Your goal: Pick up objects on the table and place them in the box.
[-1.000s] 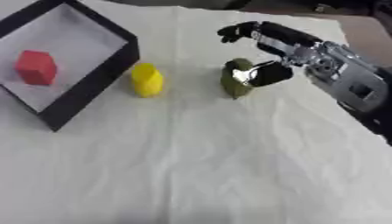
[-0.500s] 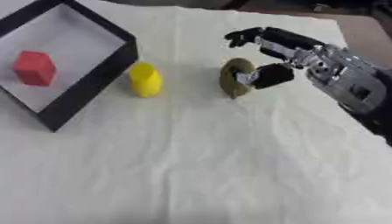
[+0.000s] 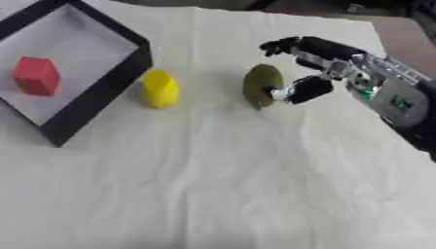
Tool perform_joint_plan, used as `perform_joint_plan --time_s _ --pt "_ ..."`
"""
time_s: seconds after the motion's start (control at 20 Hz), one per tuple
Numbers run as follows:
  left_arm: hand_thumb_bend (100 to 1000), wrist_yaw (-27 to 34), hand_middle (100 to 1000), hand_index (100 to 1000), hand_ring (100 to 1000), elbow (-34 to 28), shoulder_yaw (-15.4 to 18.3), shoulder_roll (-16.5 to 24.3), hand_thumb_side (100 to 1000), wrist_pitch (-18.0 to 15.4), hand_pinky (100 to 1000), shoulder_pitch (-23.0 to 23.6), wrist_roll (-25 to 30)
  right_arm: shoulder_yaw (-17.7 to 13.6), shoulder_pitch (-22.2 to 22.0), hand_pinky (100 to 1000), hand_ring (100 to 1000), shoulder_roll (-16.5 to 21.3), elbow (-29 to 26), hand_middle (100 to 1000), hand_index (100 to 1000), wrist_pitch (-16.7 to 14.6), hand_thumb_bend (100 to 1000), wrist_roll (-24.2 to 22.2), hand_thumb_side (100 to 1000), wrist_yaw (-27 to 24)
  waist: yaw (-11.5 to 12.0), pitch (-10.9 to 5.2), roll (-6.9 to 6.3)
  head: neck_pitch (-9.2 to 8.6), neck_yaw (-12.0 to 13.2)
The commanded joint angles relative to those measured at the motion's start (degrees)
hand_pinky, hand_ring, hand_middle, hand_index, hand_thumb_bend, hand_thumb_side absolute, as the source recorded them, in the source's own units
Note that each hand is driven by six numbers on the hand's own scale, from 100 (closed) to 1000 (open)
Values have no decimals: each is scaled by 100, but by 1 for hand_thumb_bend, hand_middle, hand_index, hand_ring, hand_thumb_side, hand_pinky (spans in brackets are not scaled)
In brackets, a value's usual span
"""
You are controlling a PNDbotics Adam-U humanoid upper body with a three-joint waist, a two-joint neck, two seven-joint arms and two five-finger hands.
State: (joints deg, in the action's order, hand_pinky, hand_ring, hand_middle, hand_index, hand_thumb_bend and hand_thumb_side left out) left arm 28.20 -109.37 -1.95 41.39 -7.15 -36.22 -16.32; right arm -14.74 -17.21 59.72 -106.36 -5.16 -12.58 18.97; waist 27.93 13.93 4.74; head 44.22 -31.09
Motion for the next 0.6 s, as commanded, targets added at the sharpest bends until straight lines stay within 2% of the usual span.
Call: perform_joint_plan --time_s 0.05,0.6 --pt "179 4 886 811 653 -48 35 226 597 10 957 -56 3 -36 20 1000 923 163 111 865 998 -47 370 57 540 198 1 -49 -6 -10 -11" --pt "177 18 883 809 653 -76 25 215 606 20 959 -69 6 90 170 1000 918 170 382 858 989 -119 416 16 539 438 55 35 24 -10 -63"
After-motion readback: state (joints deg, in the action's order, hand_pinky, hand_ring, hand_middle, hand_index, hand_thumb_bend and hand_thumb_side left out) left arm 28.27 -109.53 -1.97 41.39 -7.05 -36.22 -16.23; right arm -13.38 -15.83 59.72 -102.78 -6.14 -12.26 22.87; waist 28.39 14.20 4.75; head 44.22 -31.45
